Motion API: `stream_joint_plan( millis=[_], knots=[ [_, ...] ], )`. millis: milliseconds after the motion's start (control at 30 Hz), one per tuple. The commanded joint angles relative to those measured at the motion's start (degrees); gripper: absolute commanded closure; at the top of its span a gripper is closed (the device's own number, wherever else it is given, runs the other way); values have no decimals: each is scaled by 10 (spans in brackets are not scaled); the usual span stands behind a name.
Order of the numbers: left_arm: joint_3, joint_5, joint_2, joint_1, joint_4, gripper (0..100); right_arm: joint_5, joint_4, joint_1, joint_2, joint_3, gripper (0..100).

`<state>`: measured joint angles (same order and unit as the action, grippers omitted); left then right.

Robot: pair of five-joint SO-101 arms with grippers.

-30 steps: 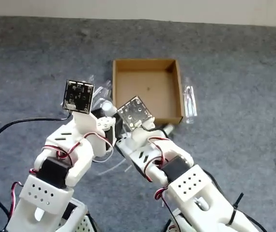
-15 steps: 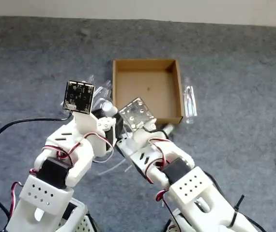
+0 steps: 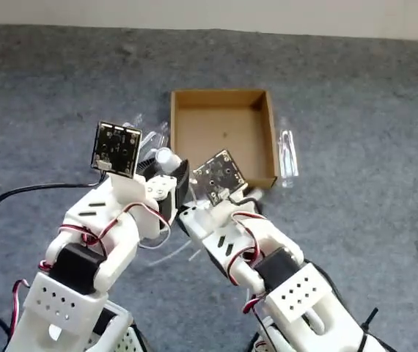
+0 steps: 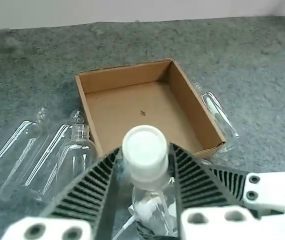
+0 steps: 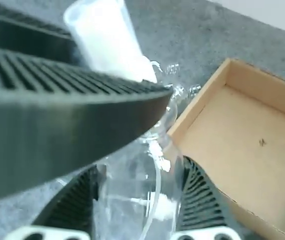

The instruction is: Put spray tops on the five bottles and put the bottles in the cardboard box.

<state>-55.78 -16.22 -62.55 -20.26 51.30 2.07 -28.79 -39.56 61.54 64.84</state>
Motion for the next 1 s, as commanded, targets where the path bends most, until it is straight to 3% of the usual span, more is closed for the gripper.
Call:
stream_joint_plan(
  millis=[0,167,333,700,967],
  knots=[
    [0,15,6,-8,-5,996,-9,26,3,15,-25,995],
    [20,15,6,-8,-6,991,-8,24,2,15,-24,995],
    [33,15,7,-8,-6,912,25,28,-2,23,10,995],
    [44,43,6,-8,-5,918,28,28,-12,93,24,995],
    [89,43,6,-9,57,853,28,28,-12,87,24,995]
  ],
)
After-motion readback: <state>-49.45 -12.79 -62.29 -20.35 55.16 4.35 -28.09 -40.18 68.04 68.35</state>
